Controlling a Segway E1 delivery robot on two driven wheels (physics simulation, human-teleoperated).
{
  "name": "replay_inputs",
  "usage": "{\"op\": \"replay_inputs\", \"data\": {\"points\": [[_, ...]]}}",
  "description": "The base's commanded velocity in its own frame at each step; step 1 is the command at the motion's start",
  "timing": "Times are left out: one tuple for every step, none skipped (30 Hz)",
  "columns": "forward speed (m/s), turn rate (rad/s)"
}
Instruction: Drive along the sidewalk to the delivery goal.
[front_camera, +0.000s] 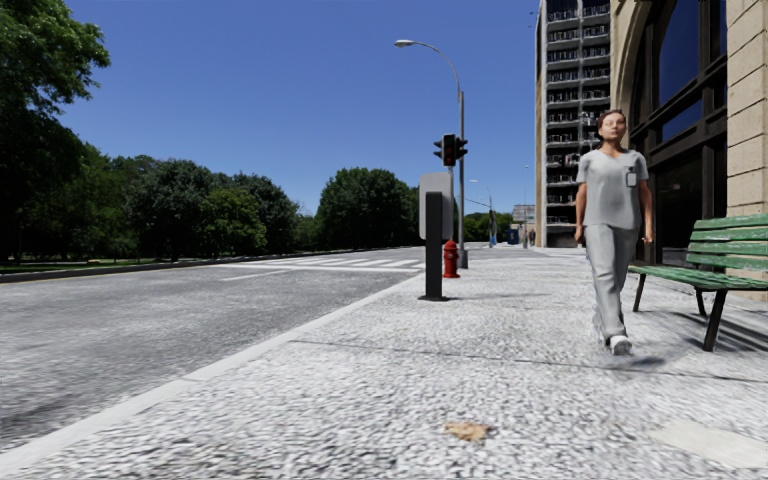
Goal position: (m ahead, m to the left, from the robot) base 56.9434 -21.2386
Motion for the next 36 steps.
{"op": "replay_inputs", "data": {"points": [[2.00, 0.00], [2.00, -0.03], [2.00, -0.16], [2.00, -0.24], [2.00, -0.24], [2.00, -0.37], [2.00, -0.45], [2.00, -0.51], [2.00, -0.57], [2.00, -0.57], [2.00, -0.58], [2.00, -0.59], [2.00, -0.59], [2.00, -0.60], [2.00, -0.61], [2.00, -0.62], [2.00, -0.62], [2.00, -0.62], [2.00, -0.62], [2.00, -0.62], [2.00, -0.62], [2.00, -0.62], [2.00, -0.62], [2.00, -0.62], [2.00, -0.62], [2.00, -0.62], [2.00, -0.62], [2.00, -0.62], [2.00, -0.62], [2.00, -0.62], [2.00, -0.62], [2.00, -0.62], [2.00, -0.61], [2.00, -0.59], [2.00, -0.59], [2.00, -0.54]]}}
